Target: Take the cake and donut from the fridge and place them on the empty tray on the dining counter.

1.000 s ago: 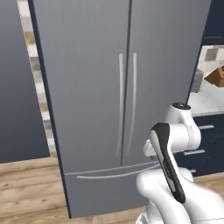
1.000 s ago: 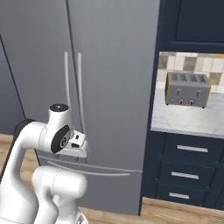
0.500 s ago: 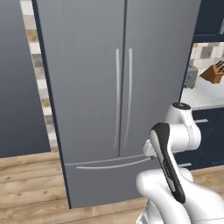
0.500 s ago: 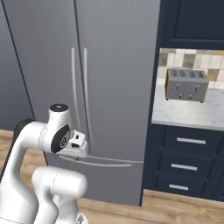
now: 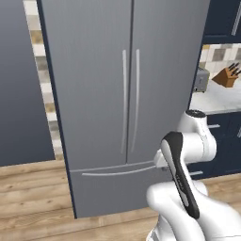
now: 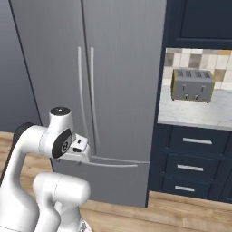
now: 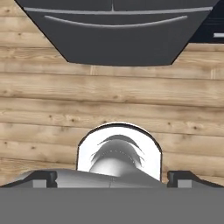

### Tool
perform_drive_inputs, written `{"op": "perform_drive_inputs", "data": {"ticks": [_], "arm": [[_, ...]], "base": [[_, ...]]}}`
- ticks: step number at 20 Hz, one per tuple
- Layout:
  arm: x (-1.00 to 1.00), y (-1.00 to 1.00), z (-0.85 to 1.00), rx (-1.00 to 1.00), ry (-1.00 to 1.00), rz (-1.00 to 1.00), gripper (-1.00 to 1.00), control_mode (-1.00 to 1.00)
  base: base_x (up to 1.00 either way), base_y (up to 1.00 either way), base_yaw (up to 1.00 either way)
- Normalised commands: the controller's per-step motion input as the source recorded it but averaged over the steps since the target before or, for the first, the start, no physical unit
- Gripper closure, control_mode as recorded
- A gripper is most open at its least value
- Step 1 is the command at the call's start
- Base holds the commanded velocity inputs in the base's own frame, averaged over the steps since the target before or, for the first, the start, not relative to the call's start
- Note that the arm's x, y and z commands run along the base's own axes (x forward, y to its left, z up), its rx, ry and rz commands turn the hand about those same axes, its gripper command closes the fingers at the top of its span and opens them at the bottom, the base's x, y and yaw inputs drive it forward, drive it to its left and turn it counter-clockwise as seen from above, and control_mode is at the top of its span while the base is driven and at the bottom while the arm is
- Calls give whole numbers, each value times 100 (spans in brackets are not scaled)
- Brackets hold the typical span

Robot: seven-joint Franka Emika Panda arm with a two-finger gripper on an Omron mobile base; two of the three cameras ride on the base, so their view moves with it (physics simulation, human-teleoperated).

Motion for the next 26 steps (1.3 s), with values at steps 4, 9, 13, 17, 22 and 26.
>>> {"op": "perform_drive_inputs", "data": {"ticks": [4,9,13,17,22,26], "arm": [[0,39,12,0,-28,0,-100,-100],[15,41,5,0,-15,0,-100,-100],[38,19,12,0,-8,0,-100,-100],[34,3,20,1,-9,0,-100,-100],[23,0,46,0,-6,0,-100,-100],[25,16,52,0,-3,-1,-100,-100]], "base": [[0,0,0],[0,0,0],[0,0,0],[0,0,0],[0,0,0],[0,0,0]]}}
